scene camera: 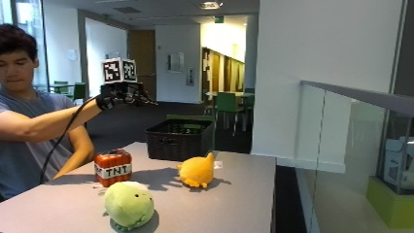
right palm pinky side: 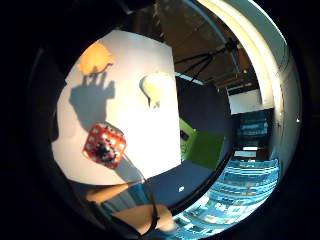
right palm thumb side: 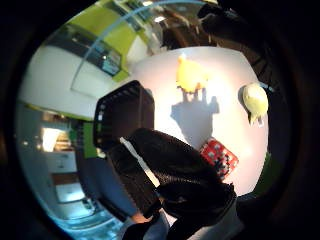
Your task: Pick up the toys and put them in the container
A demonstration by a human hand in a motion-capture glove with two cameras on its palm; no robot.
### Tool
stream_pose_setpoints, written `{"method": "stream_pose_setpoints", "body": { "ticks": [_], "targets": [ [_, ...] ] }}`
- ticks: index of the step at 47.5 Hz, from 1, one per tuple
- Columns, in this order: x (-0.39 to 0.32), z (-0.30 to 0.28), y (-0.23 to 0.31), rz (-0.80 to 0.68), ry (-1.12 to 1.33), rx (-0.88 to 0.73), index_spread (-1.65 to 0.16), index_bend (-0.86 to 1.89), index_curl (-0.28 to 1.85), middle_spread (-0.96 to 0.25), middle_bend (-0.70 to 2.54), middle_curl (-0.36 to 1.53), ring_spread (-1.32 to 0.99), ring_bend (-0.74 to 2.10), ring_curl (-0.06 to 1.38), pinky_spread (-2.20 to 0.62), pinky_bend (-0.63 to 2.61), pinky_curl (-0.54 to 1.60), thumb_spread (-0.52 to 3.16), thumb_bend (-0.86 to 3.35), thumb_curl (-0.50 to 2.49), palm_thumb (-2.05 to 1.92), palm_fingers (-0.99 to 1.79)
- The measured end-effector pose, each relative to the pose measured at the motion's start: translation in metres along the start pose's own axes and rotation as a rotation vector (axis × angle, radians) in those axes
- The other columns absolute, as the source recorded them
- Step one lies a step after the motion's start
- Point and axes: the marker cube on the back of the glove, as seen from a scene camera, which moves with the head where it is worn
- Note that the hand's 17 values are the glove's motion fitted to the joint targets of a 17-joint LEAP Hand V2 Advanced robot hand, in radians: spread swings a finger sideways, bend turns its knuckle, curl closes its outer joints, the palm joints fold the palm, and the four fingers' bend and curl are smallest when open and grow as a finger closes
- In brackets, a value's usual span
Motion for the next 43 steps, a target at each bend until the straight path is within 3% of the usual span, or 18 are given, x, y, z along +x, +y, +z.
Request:
{"method": "stream_pose_setpoints", "body": {
  "ticks": [14,27,43],
  "targets": [
    [0.013,0.012,0.015,-0.010,-0.015,-0.036,-0.30,0.25,0.17,-0.05,0.22,0.14,-0.04,0.17,0.03,0.03,0.51,0.19,0.90,-0.11,0.01,-0.17,0.15],
    [0.021,0.064,0.065,-0.024,-0.032,-0.022,-0.33,0.19,0.23,-0.05,0.22,0.20,-0.04,0.18,0.06,0.04,0.58,0.25,1.03,-0.10,0.03,-0.15,0.09],
    [0.017,0.162,0.096,-0.037,-0.082,-0.143,-0.33,0.18,0.29,-0.03,0.17,0.25,-0.01,0.17,0.09,0.05,0.69,0.30,1.06,-0.09,0.06,-0.13,0.01]
  ]
}}
